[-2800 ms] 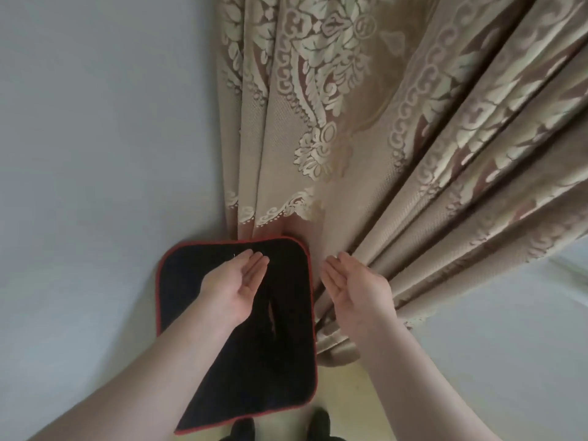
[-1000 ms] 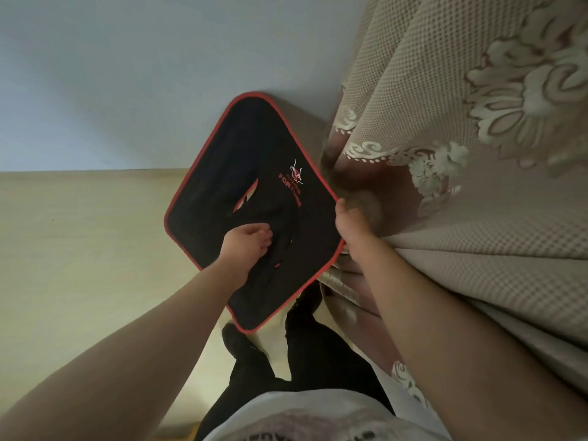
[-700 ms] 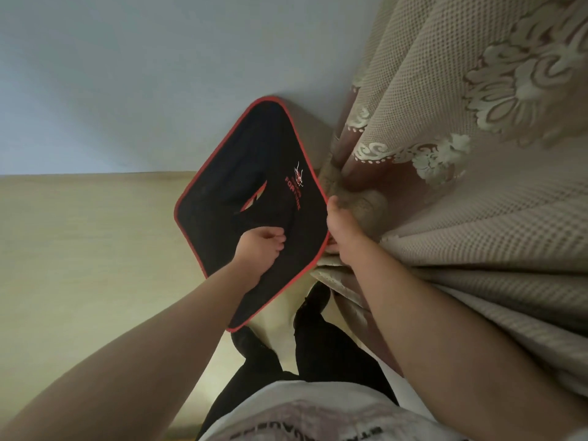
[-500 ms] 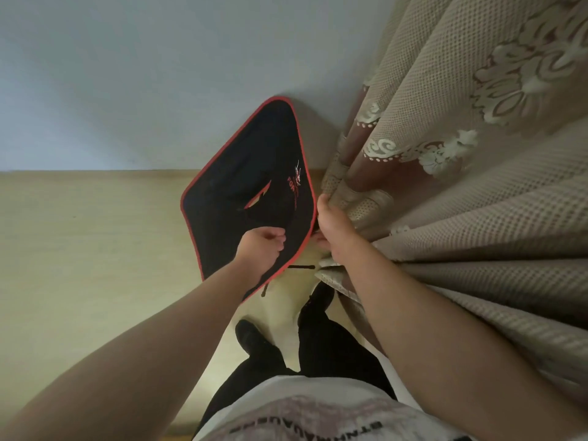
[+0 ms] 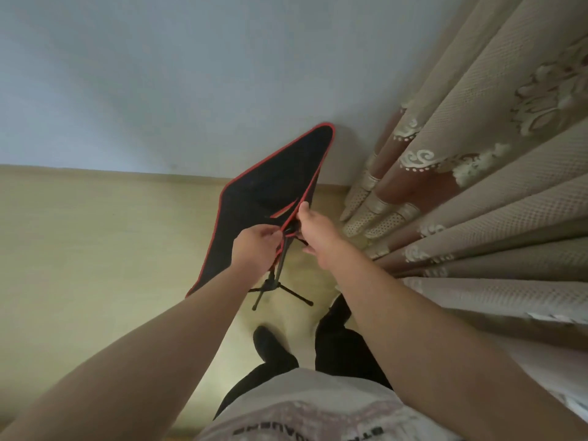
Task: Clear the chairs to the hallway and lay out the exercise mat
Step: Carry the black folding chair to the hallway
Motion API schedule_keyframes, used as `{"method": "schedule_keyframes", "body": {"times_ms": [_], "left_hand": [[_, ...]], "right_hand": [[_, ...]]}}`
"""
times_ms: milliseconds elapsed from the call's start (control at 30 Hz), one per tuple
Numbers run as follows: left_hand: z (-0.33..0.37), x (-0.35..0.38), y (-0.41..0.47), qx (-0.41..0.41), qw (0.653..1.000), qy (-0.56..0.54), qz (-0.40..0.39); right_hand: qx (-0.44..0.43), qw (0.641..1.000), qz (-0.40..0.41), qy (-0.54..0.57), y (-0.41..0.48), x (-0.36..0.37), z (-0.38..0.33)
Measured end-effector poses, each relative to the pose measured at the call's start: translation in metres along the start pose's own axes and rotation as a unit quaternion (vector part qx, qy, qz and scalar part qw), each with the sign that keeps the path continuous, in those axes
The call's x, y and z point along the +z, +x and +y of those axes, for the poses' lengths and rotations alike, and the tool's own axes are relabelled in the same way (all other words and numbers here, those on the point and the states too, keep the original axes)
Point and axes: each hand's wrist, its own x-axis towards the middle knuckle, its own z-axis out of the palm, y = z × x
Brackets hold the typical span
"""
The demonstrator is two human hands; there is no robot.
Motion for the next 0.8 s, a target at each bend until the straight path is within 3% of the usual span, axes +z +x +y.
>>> {"method": "schedule_keyframes", "body": {"times_ms": [167, 367, 433, 533, 700, 800], "left_hand": [[-0.032, -0.030, -0.004, -0.025, 0.995, 0.044, 0.090], [-0.067, -0.071, -0.005, -0.121, 0.977, -0.049, 0.167], [-0.076, -0.088, -0.005, -0.191, 0.956, -0.120, 0.186], [-0.081, -0.107, 0.000, -0.300, 0.917, -0.215, 0.154], [-0.090, -0.126, 0.018, -0.325, 0.874, -0.328, 0.151], [-0.092, -0.136, 0.027, -0.337, 0.850, -0.374, 0.155]], "right_hand": [[-0.008, 1.000, -0.007, -0.018, -0.016, 0.042, -0.006], [-0.026, 0.998, -0.041, -0.027, -0.032, 0.096, -0.022], [-0.033, 0.998, -0.050, -0.025, -0.035, 0.112, -0.027], [-0.048, 0.997, -0.051, -0.035, -0.032, 0.130, -0.037], [-0.045, 0.997, -0.062, -0.028, -0.016, 0.145, -0.063], [-0.034, 0.999, -0.017, -0.016, 0.001, 0.143, -0.075]]}}
